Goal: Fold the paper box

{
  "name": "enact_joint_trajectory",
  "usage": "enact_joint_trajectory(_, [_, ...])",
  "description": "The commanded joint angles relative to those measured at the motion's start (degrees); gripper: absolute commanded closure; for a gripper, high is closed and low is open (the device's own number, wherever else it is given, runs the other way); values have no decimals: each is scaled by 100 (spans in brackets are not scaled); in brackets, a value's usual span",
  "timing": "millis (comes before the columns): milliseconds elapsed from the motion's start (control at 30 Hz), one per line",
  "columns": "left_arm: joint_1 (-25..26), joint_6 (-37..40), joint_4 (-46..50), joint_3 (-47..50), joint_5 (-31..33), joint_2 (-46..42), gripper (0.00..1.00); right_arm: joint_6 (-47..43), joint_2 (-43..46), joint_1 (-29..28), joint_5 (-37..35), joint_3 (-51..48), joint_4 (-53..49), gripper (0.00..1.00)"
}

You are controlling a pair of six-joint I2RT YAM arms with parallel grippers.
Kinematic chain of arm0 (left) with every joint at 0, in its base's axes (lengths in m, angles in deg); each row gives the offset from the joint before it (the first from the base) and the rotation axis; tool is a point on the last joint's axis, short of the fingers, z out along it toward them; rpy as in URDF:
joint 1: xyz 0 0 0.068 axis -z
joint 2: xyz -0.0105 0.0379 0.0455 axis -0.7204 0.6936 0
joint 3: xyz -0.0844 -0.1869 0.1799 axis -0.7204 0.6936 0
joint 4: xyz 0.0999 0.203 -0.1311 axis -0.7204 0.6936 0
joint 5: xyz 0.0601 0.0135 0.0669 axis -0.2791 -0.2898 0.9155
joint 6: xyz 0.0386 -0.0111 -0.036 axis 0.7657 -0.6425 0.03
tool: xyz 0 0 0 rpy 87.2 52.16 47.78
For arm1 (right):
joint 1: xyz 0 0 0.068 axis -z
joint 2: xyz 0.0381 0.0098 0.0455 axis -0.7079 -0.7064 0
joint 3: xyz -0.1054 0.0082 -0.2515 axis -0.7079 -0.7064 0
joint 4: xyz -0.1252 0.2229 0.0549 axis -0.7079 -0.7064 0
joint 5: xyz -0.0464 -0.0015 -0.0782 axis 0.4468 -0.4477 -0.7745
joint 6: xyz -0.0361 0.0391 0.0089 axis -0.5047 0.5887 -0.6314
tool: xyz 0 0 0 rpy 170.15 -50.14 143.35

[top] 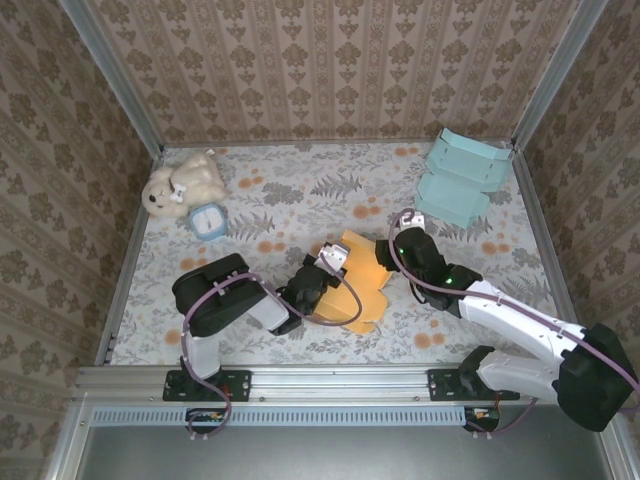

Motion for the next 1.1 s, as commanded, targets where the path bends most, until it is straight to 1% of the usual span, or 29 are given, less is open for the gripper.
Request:
enact_joint_trajectory(0, [-77, -25, -15, 84, -386, 167, 100, 150, -180, 74, -214, -204, 108, 45])
enact_joint_trajectory(133, [-153, -156, -8, 147, -505, 133, 100, 311, -335, 100, -371, -386, 193, 45])
enact_joint_trajectory(267, [-233, -246, -7, 185, -563, 83, 100, 488, -379, 109, -413, -713, 526, 46])
enact_joint_trajectory(400, [-242, -283, 3, 135, -491, 144, 100, 574, -479, 80, -330, -971, 933, 47])
enact_joint_trajectory(533, [-251, -244, 16, 81, -440, 141, 100, 586, -454, 56, -339, -994, 911, 47])
enact_joint_trajectory(600, [-262, -161, 28, 69, -463, 94, 100, 602, -178, 48, -308, -922, 742, 47])
enact_joint_trajectory(733, [-352, 25, 56, 116, -594, -90, 100, 486, 619, 56, -336, -483, -31, 45])
enact_joint_trajectory(867, [-498, 165, 153, 200, -923, -353, 100, 217, 1223, 121, -364, 58, -862, 43])
enact_joint_trajectory(967, [-605, 183, 745, 185, -1269, -824, 100, -58, 1605, 237, -381, 348, -1251, 41])
enact_joint_trajectory(1033, [-673, 201, 1656, 22, -1698, -1275, 100, -264, 1804, 323, -487, 418, -1394, 40])
enact_joint_trajectory(1067, [-697, 256, 2422, -176, -1944, -1543, 100, -364, 1907, 367, -541, 395, -1413, 40])
